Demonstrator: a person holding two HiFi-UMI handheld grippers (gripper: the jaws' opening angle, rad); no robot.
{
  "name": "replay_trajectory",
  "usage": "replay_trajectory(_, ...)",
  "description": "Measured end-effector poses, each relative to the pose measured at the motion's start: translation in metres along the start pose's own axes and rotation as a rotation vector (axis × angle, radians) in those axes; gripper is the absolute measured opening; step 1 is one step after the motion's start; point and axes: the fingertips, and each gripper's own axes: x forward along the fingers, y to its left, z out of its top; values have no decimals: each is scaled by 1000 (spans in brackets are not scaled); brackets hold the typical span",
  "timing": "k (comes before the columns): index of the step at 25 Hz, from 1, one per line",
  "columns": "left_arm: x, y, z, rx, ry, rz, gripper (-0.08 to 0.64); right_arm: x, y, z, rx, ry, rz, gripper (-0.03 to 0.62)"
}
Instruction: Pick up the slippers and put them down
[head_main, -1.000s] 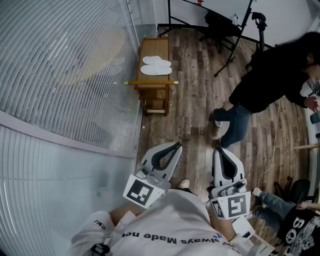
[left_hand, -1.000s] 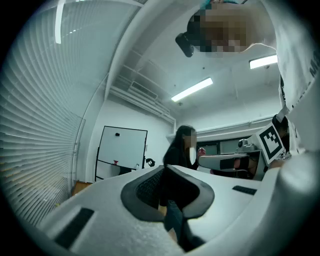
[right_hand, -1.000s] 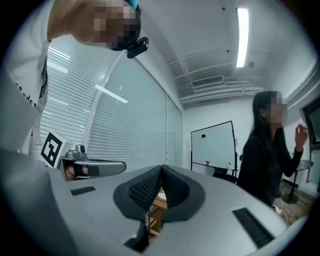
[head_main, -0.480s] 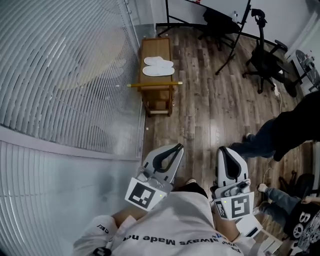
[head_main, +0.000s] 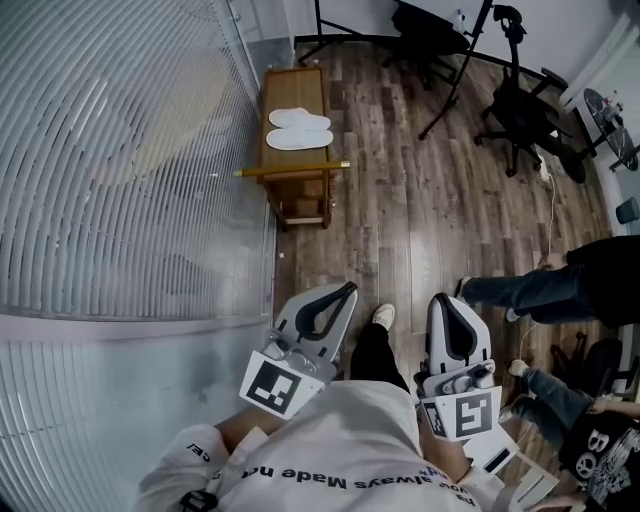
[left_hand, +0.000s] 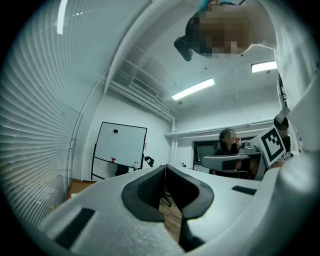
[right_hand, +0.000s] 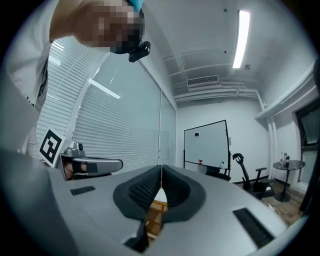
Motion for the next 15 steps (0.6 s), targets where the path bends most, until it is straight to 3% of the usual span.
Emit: replay_trajectory(15,191,-13,9,46,5,-22,12,54,-178,6,15,-24,-24,15)
